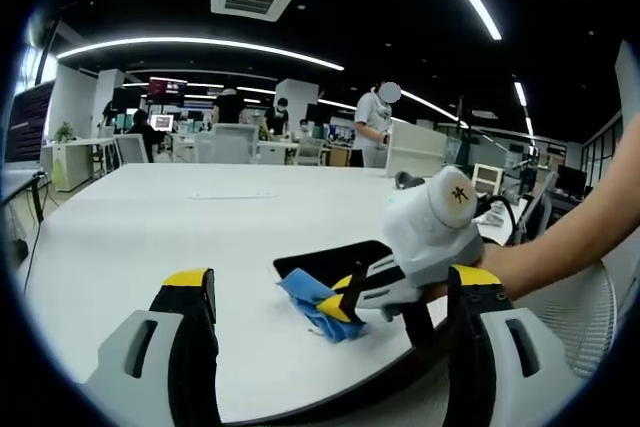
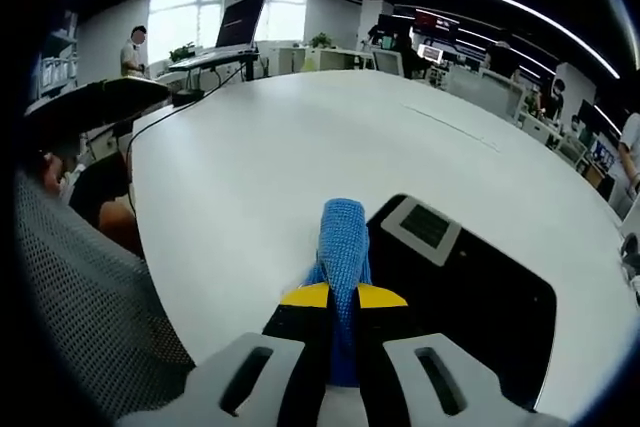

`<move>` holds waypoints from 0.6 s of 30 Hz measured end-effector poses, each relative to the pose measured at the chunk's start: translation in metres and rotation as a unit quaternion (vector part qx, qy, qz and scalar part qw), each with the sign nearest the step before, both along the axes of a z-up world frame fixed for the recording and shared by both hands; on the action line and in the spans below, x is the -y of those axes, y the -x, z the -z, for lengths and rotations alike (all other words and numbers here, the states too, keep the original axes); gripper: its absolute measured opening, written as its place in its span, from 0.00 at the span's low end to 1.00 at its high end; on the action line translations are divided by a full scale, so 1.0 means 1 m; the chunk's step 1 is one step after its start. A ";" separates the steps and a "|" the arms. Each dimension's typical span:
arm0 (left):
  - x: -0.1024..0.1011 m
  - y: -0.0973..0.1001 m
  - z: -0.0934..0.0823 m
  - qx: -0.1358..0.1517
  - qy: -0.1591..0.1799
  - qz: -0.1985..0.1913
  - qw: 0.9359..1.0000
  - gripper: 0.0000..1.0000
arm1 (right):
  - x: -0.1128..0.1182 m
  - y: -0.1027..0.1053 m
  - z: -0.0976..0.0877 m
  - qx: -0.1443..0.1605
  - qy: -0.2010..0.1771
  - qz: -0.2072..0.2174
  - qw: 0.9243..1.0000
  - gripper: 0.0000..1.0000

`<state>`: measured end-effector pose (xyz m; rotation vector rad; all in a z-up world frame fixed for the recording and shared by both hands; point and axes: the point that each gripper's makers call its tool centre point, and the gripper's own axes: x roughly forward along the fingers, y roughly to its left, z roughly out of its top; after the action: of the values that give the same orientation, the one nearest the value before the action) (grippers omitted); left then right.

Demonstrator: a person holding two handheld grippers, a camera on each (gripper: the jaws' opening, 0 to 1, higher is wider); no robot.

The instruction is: Wipe the mirror surface with the cleaning cloth until all visible marks leave the cleaned area.

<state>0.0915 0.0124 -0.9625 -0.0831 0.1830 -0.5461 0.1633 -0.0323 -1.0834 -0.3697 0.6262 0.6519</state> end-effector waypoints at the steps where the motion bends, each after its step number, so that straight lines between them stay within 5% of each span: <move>1: 0.000 0.000 0.000 0.000 0.000 0.000 1.000 0.95 | 0.000 -0.002 0.000 0.000 0.001 0.000 1.000 0.02; 18: 0.000 0.001 0.003 -0.010 -0.003 0.000 1.000 0.94 | 0.000 -0.021 -0.001 0.007 0.021 -0.007 1.000 0.02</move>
<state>0.0909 0.0124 -0.9655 -0.0820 0.2035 -0.5452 0.1842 -0.0320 -1.0822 -0.4177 0.6240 0.6503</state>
